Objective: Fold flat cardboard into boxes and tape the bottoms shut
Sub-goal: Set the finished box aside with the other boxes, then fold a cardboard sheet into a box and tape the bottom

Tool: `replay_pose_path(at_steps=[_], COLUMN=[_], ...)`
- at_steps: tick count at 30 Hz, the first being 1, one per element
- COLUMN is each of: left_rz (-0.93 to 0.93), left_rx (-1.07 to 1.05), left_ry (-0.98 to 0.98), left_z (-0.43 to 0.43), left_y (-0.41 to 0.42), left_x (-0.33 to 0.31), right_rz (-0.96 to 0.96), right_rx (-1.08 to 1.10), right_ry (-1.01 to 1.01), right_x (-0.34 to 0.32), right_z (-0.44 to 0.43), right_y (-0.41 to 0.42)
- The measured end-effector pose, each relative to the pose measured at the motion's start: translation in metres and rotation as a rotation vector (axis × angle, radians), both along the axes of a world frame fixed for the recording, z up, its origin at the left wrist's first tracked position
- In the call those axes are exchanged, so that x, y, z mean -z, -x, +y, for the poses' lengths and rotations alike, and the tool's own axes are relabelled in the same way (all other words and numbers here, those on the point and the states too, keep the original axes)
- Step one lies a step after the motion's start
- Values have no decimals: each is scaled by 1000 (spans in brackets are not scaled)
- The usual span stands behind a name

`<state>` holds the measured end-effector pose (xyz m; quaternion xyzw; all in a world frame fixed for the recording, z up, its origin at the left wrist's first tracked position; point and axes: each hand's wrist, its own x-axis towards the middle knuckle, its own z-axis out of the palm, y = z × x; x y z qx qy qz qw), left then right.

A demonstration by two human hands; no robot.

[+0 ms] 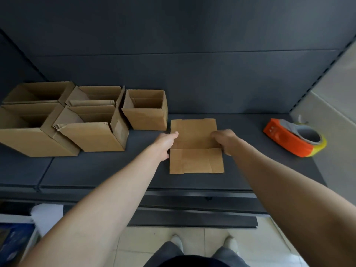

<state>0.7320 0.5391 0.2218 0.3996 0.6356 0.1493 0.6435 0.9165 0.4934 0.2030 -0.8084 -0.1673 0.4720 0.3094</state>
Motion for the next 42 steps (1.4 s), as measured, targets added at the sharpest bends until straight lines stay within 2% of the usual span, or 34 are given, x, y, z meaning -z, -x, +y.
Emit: replay_pose_path(at_steps=[4,8,12,15,18,21,24,27,30,32,38,40,42], left_rz=[27,-44,-4,75,-25,-56,-11,1,-8,-18,-62,-56,-58], left_rx=[-47,-54,-2,-36,-112,-114,-137,-165,-191,-194,-151,-121,-104], left_ry=[15,50,6,-220,-442,-511,-501,-491,-485,-472,-427,-415,-400], left_z=[-11,-42,-60,-66,-72,-85,-100,-111,-115,-117,-132,-137,-140], left_y=[-12,-40,-77,-111,-142,-161,-163,-161,-159,-159,-157,-154,-152], left_x=[12,-17,-31,-49,-72,-81,-71,-65,-65,-66,-68,-67,-68], right_rz=[136,108,-75,-351,-496,-565,-532,-525,-609,-580,-11,90,113], right_rx=[46,38,-106,-328,-569,-753,-787,-701,-438,-317,3,39,81], right_ry=[-61,-130,-245,-295,-321,-305,-311,-316,-242,-180,-265,-310,-352], right_x=[-4,-28,-64,-98,-119,-121,-112,-109,-109,-105,-93,-89,-83], right_z=[-21,-35,-45,-51,-59,-72,-83,-92,-101,-107,-127,-130,-133], right_y=[-16,-45,-81,-104,-113,-115,-121,-135,-155,-167,-157,-152,-148])
